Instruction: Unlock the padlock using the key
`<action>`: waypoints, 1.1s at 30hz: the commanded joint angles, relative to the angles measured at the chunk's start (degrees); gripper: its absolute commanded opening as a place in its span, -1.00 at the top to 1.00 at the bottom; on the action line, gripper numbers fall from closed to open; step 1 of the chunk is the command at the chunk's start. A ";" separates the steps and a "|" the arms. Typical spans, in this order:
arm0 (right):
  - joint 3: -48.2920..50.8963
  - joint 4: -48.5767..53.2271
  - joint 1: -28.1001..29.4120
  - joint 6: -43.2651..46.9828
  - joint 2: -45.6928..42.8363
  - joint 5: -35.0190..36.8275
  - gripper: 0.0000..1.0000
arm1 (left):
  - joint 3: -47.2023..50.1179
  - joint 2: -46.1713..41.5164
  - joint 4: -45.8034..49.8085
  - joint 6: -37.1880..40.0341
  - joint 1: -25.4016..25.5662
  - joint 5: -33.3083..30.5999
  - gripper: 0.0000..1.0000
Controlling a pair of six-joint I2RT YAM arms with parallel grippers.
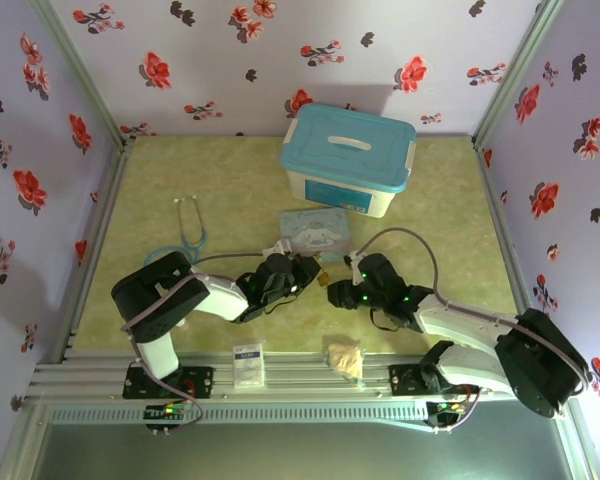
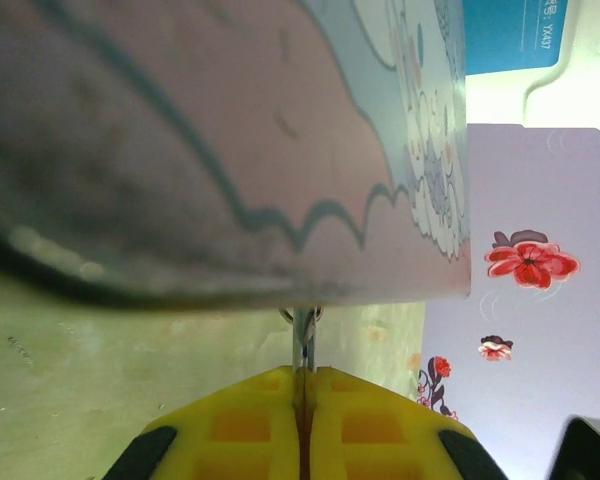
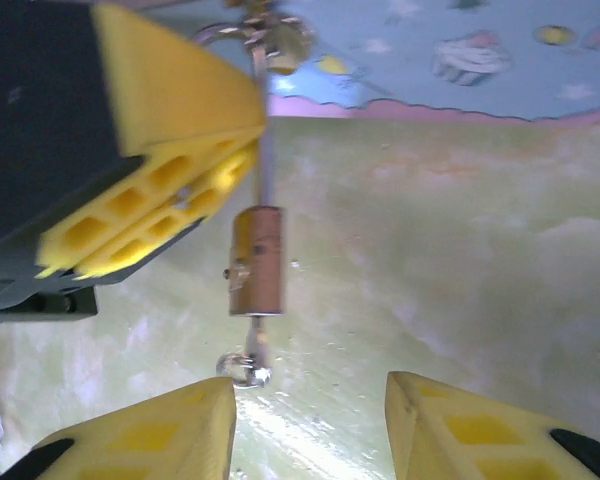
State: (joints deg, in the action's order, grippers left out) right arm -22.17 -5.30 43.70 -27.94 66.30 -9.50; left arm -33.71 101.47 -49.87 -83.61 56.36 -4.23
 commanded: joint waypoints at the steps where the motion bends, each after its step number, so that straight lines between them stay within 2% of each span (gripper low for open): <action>1: -2.66 2.40 1.61 1.88 1.61 5.62 0.20 | -1.58 -1.46 -1.46 1.29 -0.02 0.88 1.00; 7: 0.58 -0.25 -0.99 -2.84 -2.13 5.69 0.10 | -1.26 -1.10 -2.16 0.90 -0.02 0.85 1.00; 13: 1.34 0.21 -1.52 -3.72 -3.99 4.99 0.02 | -1.82 -0.49 -1.92 1.87 0.11 0.97 1.00; 20: -0.50 1.96 -2.92 -5.52 -1.29 7.86 -0.03 | -5.22 -2.06 13.88 10.60 0.44 0.48 1.00; 28: -2.08 2.33 -2.92 -5.97 3.46 8.71 0.03 | -5.25 -3.18 20.97 14.60 0.06 0.18 0.99; 33: -2.21 1.56 -2.92 -6.34 4.55 8.49 0.03 | -2.78 -3.30 20.50 14.17 -0.20 -0.06 0.98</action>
State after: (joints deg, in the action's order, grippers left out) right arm -23.00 -3.51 41.12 -33.28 70.28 -2.28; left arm -38.13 99.33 -32.32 -71.29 56.45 -3.79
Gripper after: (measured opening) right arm 0.483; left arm 0.068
